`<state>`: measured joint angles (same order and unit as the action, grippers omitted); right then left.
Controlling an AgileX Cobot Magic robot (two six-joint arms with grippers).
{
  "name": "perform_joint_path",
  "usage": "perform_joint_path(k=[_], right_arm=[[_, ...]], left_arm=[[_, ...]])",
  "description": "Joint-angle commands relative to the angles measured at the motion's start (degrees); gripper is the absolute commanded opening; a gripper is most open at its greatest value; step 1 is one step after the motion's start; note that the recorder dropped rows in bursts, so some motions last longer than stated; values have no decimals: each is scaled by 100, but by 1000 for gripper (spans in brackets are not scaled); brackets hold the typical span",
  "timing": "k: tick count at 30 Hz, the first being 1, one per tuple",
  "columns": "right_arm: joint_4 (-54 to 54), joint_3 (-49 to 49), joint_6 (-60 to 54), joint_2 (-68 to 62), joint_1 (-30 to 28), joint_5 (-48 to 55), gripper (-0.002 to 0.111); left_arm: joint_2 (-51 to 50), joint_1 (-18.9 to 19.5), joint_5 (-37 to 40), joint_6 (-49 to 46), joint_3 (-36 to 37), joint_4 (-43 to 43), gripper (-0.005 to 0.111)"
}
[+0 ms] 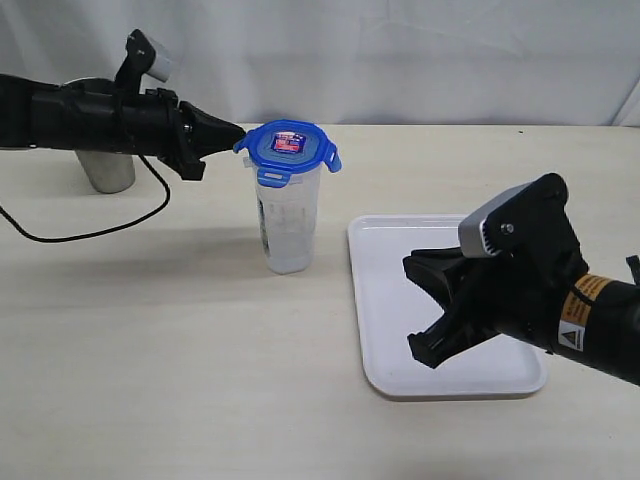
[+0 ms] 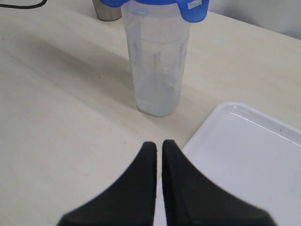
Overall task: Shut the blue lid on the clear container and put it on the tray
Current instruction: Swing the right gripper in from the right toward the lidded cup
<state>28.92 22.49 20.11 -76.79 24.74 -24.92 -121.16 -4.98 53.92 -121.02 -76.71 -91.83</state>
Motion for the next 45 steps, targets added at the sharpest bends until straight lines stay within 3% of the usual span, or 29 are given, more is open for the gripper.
perform_joint_path(k=[1,5,10,15,18,21,24,34,41,45], right_arm=[[44,18,6,-3,6,40,5],[266,327,370,-80,6,641,5],[1949,820,1924,-367,-9,909,4],[3951,1478,3861,-726,-140,389,4],[5377,2032,5175,-1098,-520,-250,4],[6014,2468,5855,-1457,-955,-772,4],[6002,2621,5840,-1731,-1223,-1054,4],[5595,2635,4537,-2114,-1243,-1447,4],[5569,2677,4513,-2114,-1243,-1595,4],[5569,2677,4513,-2114,-1233,-1743,4]], left_arm=[[1,236,552,-75,-8,-42,0],[1,265,721,-62,-8,-31,0],[1,265,686,-62,-8,-54,0],[1,238,513,-177,-8,-435,0],[1,224,522,-177,-8,-475,0],[1,224,589,-177,-8,-475,0],[1,224,590,-177,-8,-423,0],[1,199,663,-151,-8,-291,0],[-9,-314,-481,-164,-8,-331,0],[-9,-444,-747,-164,-8,-354,0]])
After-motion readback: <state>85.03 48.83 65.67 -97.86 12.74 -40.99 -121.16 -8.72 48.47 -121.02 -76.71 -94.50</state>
